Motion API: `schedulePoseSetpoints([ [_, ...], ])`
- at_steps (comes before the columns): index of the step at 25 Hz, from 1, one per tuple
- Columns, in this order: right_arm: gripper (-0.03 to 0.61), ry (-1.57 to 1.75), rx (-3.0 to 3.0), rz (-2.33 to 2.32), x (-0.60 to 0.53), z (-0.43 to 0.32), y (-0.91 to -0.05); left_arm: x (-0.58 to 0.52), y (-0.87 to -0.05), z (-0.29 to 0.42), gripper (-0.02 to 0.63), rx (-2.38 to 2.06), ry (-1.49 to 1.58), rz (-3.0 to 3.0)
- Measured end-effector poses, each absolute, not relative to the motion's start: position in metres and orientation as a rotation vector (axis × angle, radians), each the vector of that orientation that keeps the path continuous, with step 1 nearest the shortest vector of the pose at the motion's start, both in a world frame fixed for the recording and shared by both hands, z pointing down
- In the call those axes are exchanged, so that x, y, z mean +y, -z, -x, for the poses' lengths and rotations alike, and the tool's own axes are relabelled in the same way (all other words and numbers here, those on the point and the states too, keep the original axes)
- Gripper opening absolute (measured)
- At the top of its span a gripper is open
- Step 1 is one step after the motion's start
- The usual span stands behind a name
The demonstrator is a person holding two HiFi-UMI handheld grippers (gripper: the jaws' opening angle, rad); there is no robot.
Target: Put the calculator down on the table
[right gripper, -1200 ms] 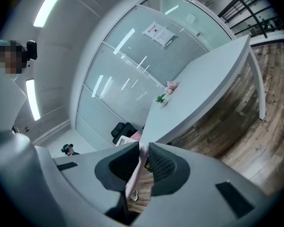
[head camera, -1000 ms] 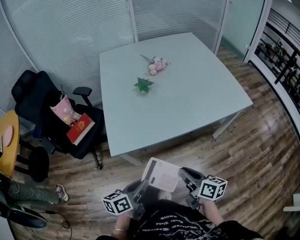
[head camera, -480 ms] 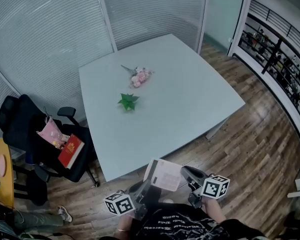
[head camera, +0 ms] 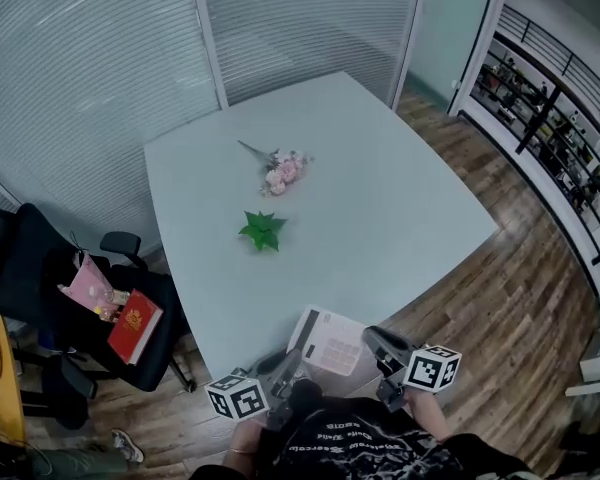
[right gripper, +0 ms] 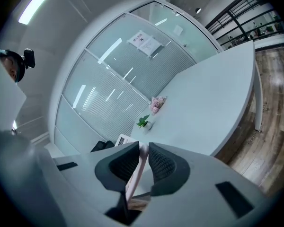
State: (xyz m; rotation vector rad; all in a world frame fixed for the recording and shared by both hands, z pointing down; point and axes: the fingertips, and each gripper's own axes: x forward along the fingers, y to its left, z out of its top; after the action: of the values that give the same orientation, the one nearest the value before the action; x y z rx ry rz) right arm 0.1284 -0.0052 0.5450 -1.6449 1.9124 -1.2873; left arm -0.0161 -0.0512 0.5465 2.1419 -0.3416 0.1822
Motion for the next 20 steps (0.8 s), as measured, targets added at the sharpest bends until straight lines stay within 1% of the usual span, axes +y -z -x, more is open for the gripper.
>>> schedulePoseSetpoints([
  [9,0.069,1.345,1.913,1.654,-0.050,-0.114,-0.555,-0.099,-0.556,0.029,0.064,-0.364,-0.191,-2.128],
  [20,0.069,1.410,2.055,1.530,-0.096,-0.115,-0.559,-0.125,-0.557,0.035,0.064,-0.538,-0.121,-2.068],
])
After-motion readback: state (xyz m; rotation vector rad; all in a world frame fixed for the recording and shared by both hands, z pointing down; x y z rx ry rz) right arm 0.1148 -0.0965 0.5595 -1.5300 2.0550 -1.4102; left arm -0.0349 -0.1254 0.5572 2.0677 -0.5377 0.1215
